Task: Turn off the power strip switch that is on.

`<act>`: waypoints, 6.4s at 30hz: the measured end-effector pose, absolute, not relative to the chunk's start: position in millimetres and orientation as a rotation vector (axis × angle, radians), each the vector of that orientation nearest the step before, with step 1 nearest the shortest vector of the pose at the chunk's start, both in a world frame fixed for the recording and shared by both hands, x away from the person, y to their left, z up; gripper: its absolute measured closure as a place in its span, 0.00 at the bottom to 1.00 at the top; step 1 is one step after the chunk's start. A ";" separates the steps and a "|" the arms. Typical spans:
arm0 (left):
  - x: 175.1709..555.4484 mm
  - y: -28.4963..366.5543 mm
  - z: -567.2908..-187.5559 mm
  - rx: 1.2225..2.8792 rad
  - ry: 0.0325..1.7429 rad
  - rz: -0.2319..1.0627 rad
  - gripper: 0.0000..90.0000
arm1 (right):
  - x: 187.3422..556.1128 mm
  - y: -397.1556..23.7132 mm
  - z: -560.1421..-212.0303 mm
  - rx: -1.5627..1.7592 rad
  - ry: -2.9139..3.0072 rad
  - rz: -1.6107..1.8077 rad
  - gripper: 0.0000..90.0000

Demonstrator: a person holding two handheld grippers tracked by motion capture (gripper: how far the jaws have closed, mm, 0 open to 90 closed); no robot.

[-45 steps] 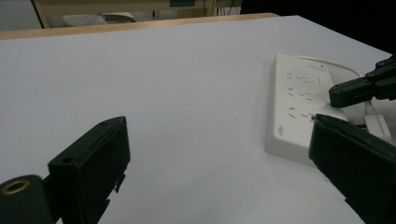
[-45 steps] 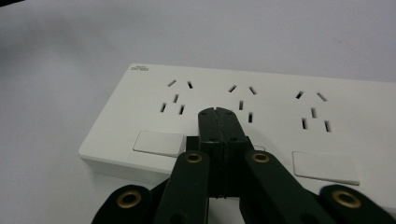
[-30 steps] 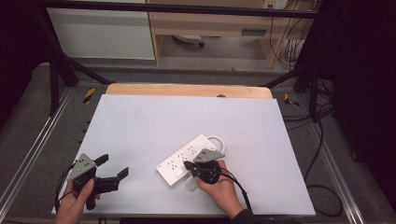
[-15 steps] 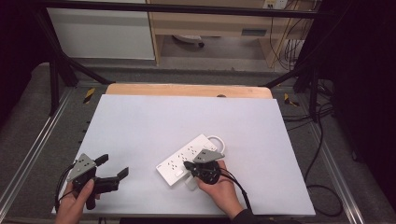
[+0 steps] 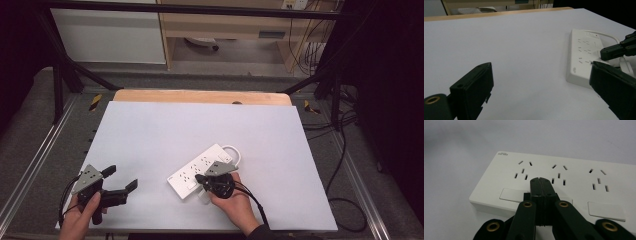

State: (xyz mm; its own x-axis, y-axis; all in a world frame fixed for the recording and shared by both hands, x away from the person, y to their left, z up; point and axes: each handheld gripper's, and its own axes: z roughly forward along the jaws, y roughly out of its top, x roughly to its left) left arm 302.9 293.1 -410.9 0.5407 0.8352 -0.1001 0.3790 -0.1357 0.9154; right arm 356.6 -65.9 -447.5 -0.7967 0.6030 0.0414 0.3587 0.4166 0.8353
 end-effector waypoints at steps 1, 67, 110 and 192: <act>302.9 293.1 -410.9 1.736 1.019 0.548 0.06 | 356.7 -65.9 -447.4 0.839 2.409 1.323 1.00; 302.8 293.8 -410.5 1.730 1.025 0.551 0.06 | 356.7 -71.5 -438.7 0.864 2.316 1.425 0.89; 302.5 294.8 -409.7 1.728 1.018 0.566 0.06 | 356.1 -61.1 -434.2 0.928 2.279 1.377 0.04; 302.0 295.7 -409.5 1.703 1.036 0.558 0.06 | 339.4 -280.7 -394.9 1.229 1.760 1.406 0.04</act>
